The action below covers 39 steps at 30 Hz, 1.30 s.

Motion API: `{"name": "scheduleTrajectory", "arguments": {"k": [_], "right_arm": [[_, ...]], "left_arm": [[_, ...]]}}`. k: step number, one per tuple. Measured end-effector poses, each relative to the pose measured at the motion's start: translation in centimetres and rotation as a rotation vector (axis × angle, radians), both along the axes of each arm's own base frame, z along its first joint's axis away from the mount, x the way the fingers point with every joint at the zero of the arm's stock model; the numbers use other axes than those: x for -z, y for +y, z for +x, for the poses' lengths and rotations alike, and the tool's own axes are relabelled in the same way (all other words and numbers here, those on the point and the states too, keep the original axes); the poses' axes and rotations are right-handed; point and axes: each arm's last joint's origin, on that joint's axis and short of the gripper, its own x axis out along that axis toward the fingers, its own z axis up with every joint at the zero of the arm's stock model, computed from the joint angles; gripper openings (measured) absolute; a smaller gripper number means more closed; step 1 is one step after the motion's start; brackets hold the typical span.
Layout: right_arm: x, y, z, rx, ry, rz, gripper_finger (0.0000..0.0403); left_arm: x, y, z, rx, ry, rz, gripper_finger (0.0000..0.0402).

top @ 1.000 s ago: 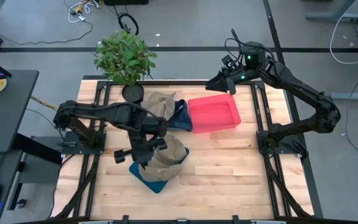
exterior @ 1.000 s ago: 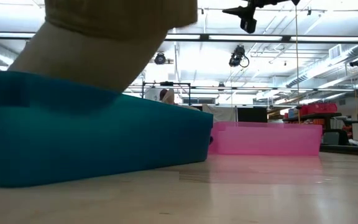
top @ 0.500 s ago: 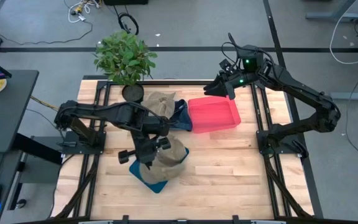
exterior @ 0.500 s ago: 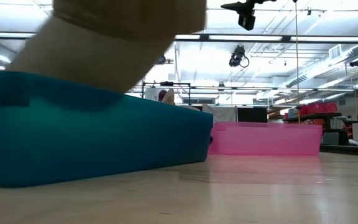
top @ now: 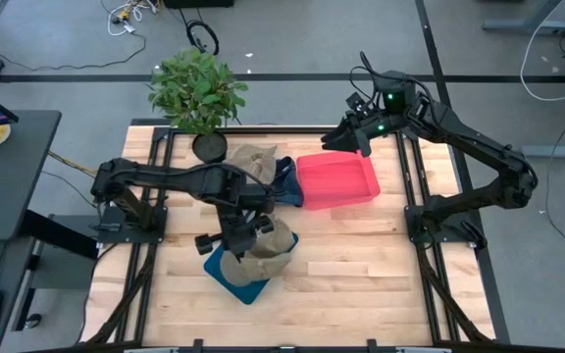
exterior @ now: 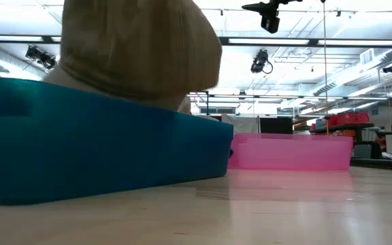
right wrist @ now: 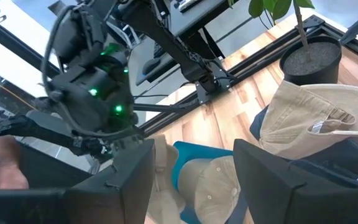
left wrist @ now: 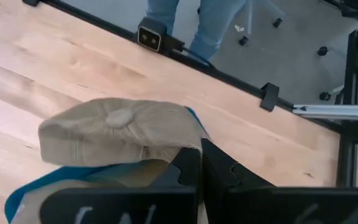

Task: Pick & Place hat
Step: Put the left brown cap into the blue bin

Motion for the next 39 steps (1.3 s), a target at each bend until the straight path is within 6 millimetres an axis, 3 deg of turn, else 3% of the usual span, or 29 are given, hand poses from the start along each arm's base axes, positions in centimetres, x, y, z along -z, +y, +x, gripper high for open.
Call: {"name": "scheduleTrajectory", "arguments": {"k": [11,18,26,31,39], "right_arm": [[0.0,0.0,0.0,-0.001,-0.005,-0.007,0.0219],[0.0,0.0,0.0,-0.004,-0.007,-0.016,0.0219],[0.0,0.0,0.0,-0.005,-0.007,-0.017,0.0219],[0.0,0.0,0.0,-0.008,-0.008,-0.026,0.0219],[0.0,0.0,0.0,-0.008,-0.007,-0.025,0.0219]], "left_arm": [[1.2,1.9,0.7,-0.048,-0.08,0.225,0.0002],[2.1,3.7,0.9,-0.101,-0.064,0.235,0.0002],[5.7,4.6,0.4,-0.112,0.029,0.209,0.0002],[7.0,5.5,0.8,-0.145,-0.002,0.223,0.0002],[7.5,8.3,1.0,-0.256,-0.023,0.325,0.0002]]}}
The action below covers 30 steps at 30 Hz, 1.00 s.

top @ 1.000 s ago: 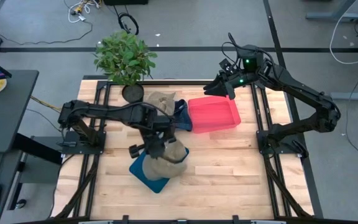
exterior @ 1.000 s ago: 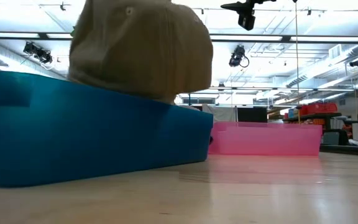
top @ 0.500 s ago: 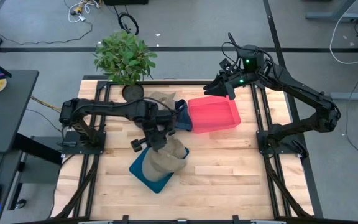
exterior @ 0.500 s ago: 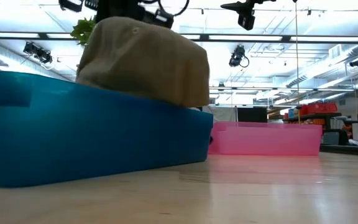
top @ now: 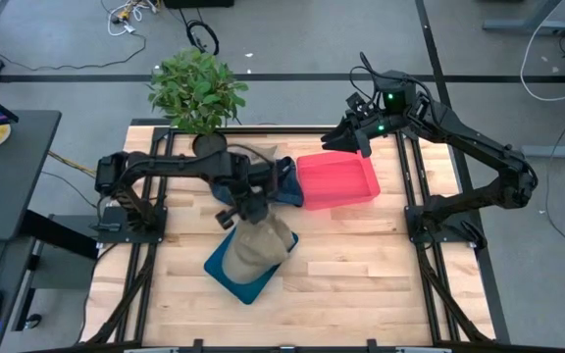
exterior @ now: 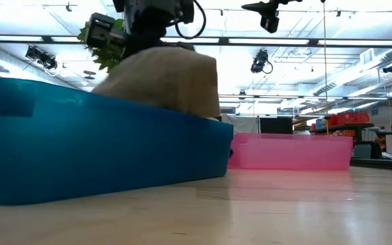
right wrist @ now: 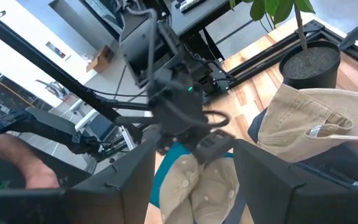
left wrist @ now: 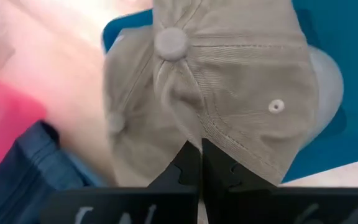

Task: Pick & Place hat
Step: Put the left brown cap into the blue bin

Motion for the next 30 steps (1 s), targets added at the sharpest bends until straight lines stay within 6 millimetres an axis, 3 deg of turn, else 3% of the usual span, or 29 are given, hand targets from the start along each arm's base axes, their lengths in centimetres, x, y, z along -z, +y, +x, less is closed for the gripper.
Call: {"name": "scheduleTrajectory", "arguments": {"k": [10,30], "right_arm": [[0.0,0.2,0.1,-0.017,-0.003,-0.02,0.0219],[0.0,0.2,0.1,-0.031,-0.013,-0.062,0.0219]], "left_arm": [[0.0,1.4,-0.4,-0.072,0.032,-0.035,0.0002],[0.3,1.5,-2.0,-0.324,0.28,-0.123,0.0002]]}}
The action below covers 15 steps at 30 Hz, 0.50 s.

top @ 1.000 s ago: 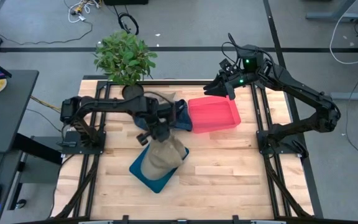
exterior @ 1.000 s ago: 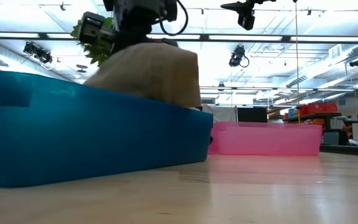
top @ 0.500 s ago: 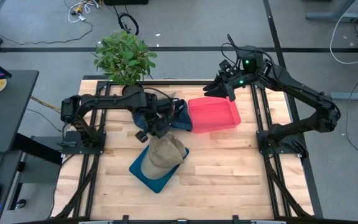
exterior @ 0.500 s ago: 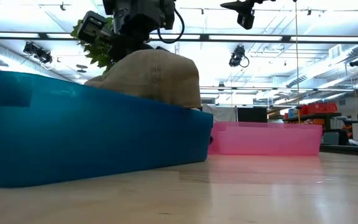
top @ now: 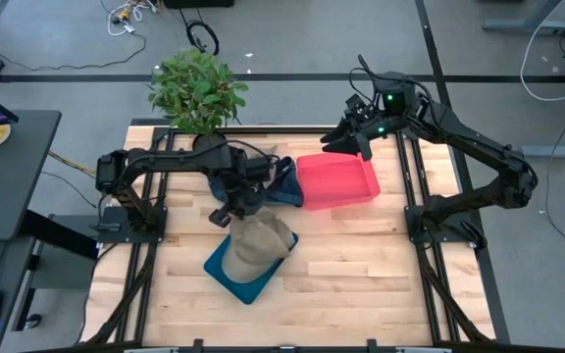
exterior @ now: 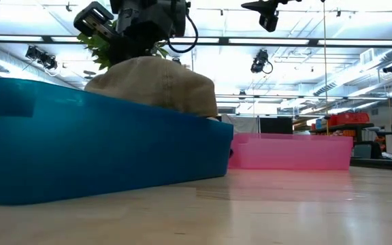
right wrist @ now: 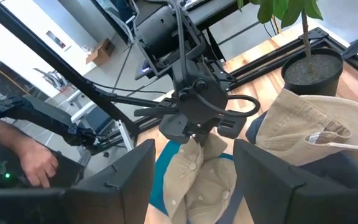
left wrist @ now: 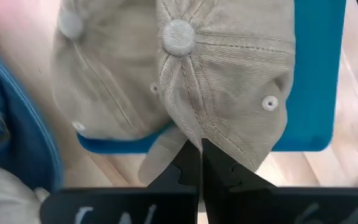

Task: Pick & Place hat
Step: Put the left brown cap into the blue bin

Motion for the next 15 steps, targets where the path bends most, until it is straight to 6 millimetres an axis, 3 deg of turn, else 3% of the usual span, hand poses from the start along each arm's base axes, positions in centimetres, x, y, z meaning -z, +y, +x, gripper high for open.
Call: {"name": "scheduleTrajectory", "arguments": {"k": [15], "right_arm": [[0.01,0.01,-0.01,-0.008,-0.005,-0.023,0.0219]], "left_arm": [[-0.64,-0.12,-0.47,-0.024,0.001,-0.003,0.0002]]}}
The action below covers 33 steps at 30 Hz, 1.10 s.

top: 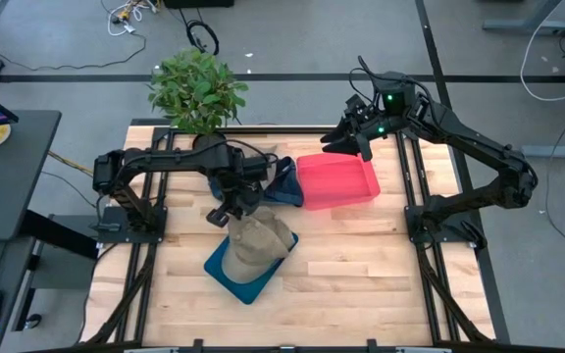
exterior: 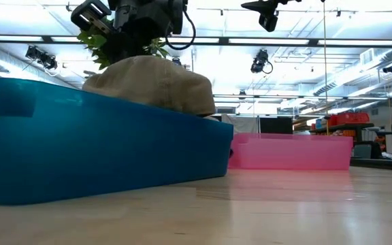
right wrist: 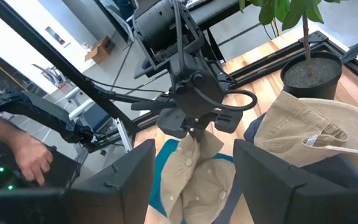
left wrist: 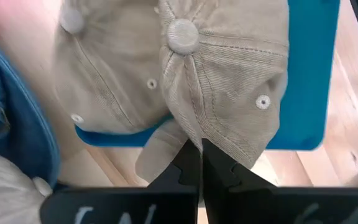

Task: Pick & Place hat
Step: Put the left brown cap into the blue bin

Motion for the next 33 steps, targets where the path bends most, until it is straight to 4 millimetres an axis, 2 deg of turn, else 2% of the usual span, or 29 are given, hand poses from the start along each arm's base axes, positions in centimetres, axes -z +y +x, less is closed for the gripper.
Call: {"name": "scheduleTrajectory", "arguments": {"k": [13,20,33], "right_arm": [[0.0,0.0,0.0,0.0,0.001,0.001,0.0219],[0.0,0.0,0.0,0.001,0.001,0.004,0.0219],[0.0,0.0,0.0,0.008,0.01,0.03,0.0223]], "left_arm": [[-0.1,-0.2,1.0,0.08,-0.127,0.028,0.0002],[-0.3,-0.3,1.4,0.237,-0.232,0.017,0.0002],[0.0,0.9,2.0,0.18,-0.267,0.025,0.0012]]}}
